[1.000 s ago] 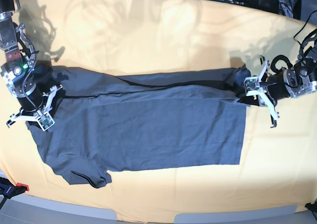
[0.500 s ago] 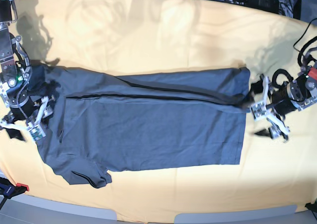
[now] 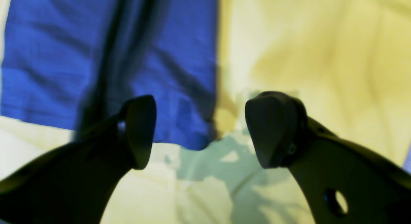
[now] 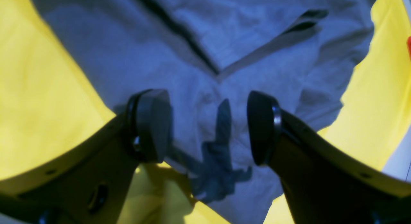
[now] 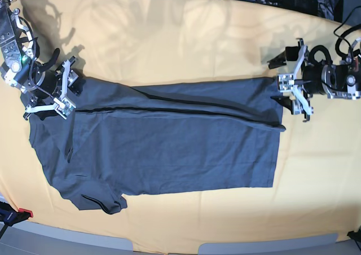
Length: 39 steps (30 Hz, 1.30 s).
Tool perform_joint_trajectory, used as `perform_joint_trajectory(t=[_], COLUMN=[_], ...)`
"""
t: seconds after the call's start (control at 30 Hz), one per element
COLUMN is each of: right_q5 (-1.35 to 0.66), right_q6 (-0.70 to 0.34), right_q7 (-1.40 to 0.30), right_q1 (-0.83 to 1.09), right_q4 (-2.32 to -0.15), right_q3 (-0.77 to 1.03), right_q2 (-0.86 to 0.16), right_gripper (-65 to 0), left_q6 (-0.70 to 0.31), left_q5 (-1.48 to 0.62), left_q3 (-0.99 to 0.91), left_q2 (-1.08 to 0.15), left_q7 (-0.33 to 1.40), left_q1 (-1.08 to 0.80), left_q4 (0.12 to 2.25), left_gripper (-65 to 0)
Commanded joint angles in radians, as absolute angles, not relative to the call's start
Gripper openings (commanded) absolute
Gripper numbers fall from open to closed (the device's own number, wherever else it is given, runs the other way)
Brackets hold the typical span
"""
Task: Fold the T-shirt properly
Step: 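Regrasp the folded edge with both grippers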
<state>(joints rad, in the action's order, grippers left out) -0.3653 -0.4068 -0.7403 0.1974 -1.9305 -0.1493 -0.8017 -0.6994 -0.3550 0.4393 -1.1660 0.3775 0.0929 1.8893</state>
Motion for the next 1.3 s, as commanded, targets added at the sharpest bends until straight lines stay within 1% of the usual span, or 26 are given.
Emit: perform_joint_trajectory(t=[0.0, 0.2, 0.33, 0.53, 0.6, 0.63, 0.67, 0.73, 0.8, 0.83, 0.87, 1.0, 1.13, 1.17, 1.2, 1.27], right_q5=[-0.367, -0.367, -0.367, -0.367, -0.367, -0.366, -0.366, -0.366, -0.366, -0.362, -0.358, -0.333, -0.234, -0.228, -0.229, -0.234], right_q6=[-0.401, -0.395, -0.345, -0.332, -0.333, -0.334, -0.344, -0.382, -0.409, -0.410, -0.408, -0.394, -0.323, -0.315, -0.314, -0.314], right_q7=[-0.711, -0.696, -0.682, -0.686, -0.695, -0.702, -0.706, -0.718, -0.720, -0.720, -0.720, -0.719, -0.721, -0.720, -0.720, -0.720], right_q1=[0.192, 0.194, 0.194, 0.194, 0.196, 0.199, 0.205, 0.225, 0.253, 0.266, 0.278, 0.307, 0.311, 0.311, 0.311, 0.311], right_q4=[-1.945, -1.945, -1.945, -1.945, -1.945, -1.945, -1.945, -1.944, -1.944, -1.944, -1.944, -1.944, -1.944, -1.944, -1.944, -1.944], right_q3=[-0.138, -0.138, -0.138, -0.138, -0.138, -0.138, -0.138, -0.138, -0.138, -0.138, -0.138, -0.138, -0.138, -0.138, -0.138, -0.138], right_q2=[-0.823, -0.823, -0.823, -0.823, -0.823, -0.823, -0.823, -0.823, -0.823, -0.823, -0.823, -0.823, -0.823, -0.823, -0.823, -0.823], right_gripper=[-26.3, -26.3, -26.3, -26.3, -26.3, -26.3, -26.3, -26.3, -26.3, -26.3, -26.3, -26.3, -26.3, -26.3, -26.3, -26.3], left_q6=[-0.698, -0.698, -0.698, -0.498, -0.463, -0.453, -0.451, -0.457, -0.484, -0.505, -0.517, -0.530, -0.512, -0.525, -0.566, -0.680], left_q5=[-0.352, -0.210, -0.125, -0.085, -0.066, -0.059, -0.060, -0.062, -0.064, -0.064, -0.064, -0.063, -0.065, -0.073, -0.080, -0.080], left_q3=[0.427, 0.427, 0.427, 0.427, 0.427, 0.427, 0.427, 0.427, 0.427, 0.427, 0.427, 0.427, 0.427, 0.427, 0.427, 0.427], left_q2=[-1.188, -1.188, -1.183, -1.180, -1.180, -1.180, -1.180, -1.178, -1.174, -1.171, -1.167, -1.153, -1.147, -1.147, -1.148, -1.151], left_q7=[0.352, 0.315, 0.232, 0.232, 0.232, 0.232, 0.232, 0.232, 0.233, 0.233, 0.233, 0.232, 0.232, 0.233, 0.233, 0.234], left_q1=[0.091, 0.046, 0.044, 0.045, 0.045, 0.045, 0.045, 0.044, 0.044, 0.044, 0.044, 0.044, 0.044, 0.044, 0.045, 0.044], left_q4=[1.899, 1.896, 1.869, 1.860, 1.860, 1.860, 1.860, 1.860, 1.860, 1.860, 1.860, 1.860, 1.860, 1.860, 1.860, 1.860], left_gripper=[-17.3, -17.3, -17.3, -17.6, -17.6, -18.4, -20.7, -29.2, -37.8, -40.1, -40.8, -41.1, -41.0, -40.6, -38.8, -31.3])
